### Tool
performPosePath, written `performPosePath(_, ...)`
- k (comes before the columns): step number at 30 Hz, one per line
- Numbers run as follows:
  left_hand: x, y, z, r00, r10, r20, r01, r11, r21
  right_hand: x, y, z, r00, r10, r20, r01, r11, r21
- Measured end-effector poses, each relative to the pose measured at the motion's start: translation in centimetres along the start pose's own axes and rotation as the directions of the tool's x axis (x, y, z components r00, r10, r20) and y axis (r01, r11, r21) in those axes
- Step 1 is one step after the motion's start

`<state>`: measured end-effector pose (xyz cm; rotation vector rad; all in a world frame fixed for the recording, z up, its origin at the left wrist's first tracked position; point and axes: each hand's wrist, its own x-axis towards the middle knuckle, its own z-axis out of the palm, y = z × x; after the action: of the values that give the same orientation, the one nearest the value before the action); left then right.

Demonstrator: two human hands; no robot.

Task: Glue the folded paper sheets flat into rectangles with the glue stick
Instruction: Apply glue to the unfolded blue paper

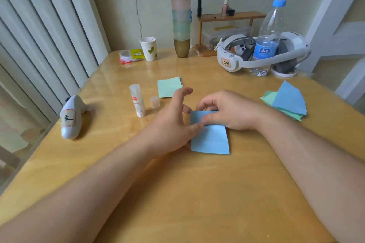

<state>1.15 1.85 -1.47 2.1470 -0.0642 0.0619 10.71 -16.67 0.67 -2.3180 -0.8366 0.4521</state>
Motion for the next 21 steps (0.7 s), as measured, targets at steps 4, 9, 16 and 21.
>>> performPosePath(4,0.2,-0.1,0.1,0.994,0.107,-0.004,-0.103,0.969,0.224,0.0,0.6,0.6,0.996,-0.047,-0.078,0.042,0.997,-0.061)
performPosePath(9,0.1,0.6,0.1,0.985,0.162,-0.052,-0.124,0.893,0.433,0.2,0.9,2.1,0.972,-0.104,-0.211,0.092,0.993,-0.069)
performPosePath(16,0.8,-0.6,-0.4,0.983,0.177,-0.040,-0.138,0.872,0.469,0.7,1.2,2.9,0.920,-0.240,-0.309,0.114,0.919,-0.377)
performPosePath(21,0.7,-1.4,-0.7,0.959,0.259,0.111,-0.279,0.821,0.498,-0.2,1.2,2.8,0.957,-0.217,-0.195,0.163,0.952,-0.258)
